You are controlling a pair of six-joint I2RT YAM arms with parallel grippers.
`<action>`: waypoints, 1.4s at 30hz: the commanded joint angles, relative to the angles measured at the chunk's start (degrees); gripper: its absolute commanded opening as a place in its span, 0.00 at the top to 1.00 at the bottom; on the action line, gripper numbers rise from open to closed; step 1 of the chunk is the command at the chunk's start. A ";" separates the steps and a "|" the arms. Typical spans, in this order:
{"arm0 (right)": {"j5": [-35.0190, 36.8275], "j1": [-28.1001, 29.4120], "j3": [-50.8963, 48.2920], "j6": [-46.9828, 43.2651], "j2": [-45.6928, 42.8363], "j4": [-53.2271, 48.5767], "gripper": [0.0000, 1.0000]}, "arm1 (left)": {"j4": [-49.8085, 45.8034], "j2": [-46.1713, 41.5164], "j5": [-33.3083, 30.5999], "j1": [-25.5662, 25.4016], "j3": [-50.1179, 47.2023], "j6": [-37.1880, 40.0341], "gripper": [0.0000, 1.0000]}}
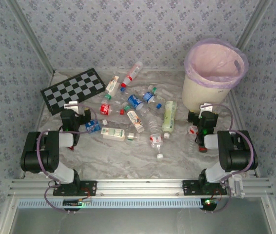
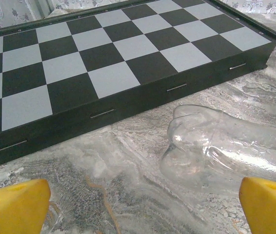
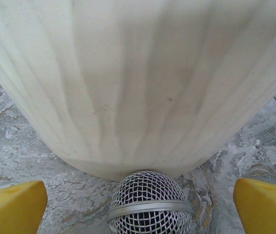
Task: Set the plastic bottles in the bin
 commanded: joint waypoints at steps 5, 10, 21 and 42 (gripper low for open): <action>-0.27 -0.38 0.60 0.87 -0.67 0.27 0.00 | 1.39 0.34 0.90 0.30 -0.04 0.44 0.01; 1.25 0.64 0.81 0.41 -3.90 -2.52 0.00 | -4.11 -2.02 -0.10 -0.08 1.90 0.54 0.01; 6.51 12.21 14.47 10.05 -32.55 -58.64 0.00 | -48.05 -15.04 1.81 -8.29 26.34 -7.25 0.01; -12.76 23.25 26.71 18.12 -44.36 -92.27 0.00 | -69.80 28.19 10.00 -16.55 65.26 -0.91 0.18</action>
